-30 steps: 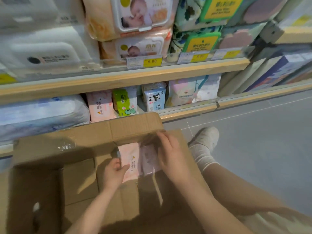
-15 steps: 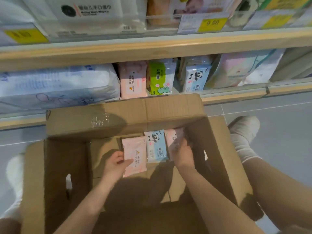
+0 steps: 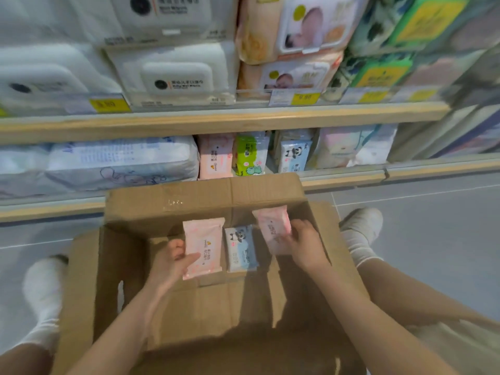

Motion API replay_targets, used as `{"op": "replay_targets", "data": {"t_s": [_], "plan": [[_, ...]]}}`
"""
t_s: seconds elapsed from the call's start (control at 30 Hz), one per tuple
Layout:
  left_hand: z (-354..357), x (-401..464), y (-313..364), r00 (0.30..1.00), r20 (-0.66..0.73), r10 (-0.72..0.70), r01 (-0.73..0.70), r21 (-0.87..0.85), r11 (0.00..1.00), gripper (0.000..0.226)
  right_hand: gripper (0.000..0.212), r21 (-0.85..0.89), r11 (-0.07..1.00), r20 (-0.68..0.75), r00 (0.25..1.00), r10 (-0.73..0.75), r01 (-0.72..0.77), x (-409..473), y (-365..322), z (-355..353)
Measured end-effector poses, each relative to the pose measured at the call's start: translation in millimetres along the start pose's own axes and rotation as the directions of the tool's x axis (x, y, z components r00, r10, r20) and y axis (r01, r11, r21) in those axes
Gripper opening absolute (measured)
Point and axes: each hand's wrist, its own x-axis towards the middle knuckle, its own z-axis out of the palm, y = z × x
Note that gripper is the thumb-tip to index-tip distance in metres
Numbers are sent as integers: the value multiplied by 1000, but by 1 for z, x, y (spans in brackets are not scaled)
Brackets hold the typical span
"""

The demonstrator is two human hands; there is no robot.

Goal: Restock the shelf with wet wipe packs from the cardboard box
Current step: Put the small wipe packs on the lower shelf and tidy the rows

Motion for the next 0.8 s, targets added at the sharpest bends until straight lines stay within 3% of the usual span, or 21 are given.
{"op": "replay_targets", "data": {"t_s": [0.2,0.33,0.43,0.63,0.8], "plan": [[-32,-21,44,985,-54,164,-169,-122,978,17,23,86,980,-22,984,-178,180,0,-54,-48],[-59,-14,66,958,-162,238,-257,-109,960,16,24,126,958,-96,965,-246,257,14,-87,-55],[-75,-6,72,943,-200,266,-284,-69,956,15,17,60,950,-128,946,-297,307,31,-105,-52],[-77,14,69,960,-135,243,-256,-81,963,17,16,-11,933,-129,925,-357,358,67,-131,-27],[-91,31,66,979,-13,205,-205,-19,979,32,7,-15,966,-79,962,-260,260,99,-141,12]]}}
